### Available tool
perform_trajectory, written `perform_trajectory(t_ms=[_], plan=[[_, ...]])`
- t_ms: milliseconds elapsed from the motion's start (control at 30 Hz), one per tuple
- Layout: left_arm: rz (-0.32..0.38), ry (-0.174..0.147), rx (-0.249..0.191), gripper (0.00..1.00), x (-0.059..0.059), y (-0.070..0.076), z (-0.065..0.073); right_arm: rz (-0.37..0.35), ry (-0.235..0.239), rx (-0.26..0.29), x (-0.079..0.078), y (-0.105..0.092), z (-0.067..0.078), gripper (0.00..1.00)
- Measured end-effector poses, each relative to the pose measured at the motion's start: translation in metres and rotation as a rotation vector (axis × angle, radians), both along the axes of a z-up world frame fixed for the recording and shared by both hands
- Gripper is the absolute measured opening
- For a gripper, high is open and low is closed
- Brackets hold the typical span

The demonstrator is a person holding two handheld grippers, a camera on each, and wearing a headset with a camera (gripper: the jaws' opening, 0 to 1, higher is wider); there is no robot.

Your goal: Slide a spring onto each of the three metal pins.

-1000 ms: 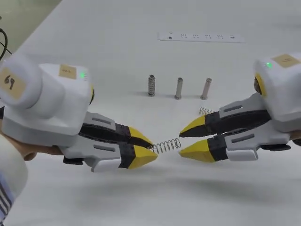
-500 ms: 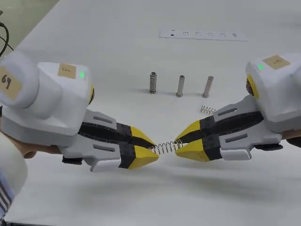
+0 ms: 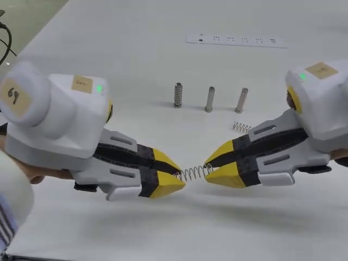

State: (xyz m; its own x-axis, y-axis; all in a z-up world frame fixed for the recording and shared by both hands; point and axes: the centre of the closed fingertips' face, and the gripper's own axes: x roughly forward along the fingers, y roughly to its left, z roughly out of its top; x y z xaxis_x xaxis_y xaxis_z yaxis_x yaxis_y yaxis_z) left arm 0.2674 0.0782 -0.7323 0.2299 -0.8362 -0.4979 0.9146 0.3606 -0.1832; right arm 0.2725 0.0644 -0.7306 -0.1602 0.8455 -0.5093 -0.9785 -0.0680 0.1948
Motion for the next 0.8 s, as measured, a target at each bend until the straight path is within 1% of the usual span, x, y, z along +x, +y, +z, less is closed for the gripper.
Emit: perform_trajectory(t_ms=[67,167,467,600,800], plan=[[0.007,0.003,-0.004,0.02,0.001,0.000,-0.001,-0.004,0.005,0.004,0.001,0.000,0.002,0.09],[0.015,0.005,-0.010,0.02,0.002,-0.001,-0.002,0.000,-0.003,0.008,0.002,0.001,0.004,0.09],[0.016,0.003,-0.017,0.02,0.001,-0.003,-0.004,0.021,-0.013,-0.006,0.002,0.000,0.006,0.09],[0.023,0.010,-0.009,0.02,0.003,-0.006,-0.008,0.017,0.005,-0.015,0.001,0.000,0.006,0.09],[0.017,0.011,-0.015,0.02,0.004,-0.011,-0.009,0.033,0.000,-0.028,0.000,-0.001,0.008,0.08]])
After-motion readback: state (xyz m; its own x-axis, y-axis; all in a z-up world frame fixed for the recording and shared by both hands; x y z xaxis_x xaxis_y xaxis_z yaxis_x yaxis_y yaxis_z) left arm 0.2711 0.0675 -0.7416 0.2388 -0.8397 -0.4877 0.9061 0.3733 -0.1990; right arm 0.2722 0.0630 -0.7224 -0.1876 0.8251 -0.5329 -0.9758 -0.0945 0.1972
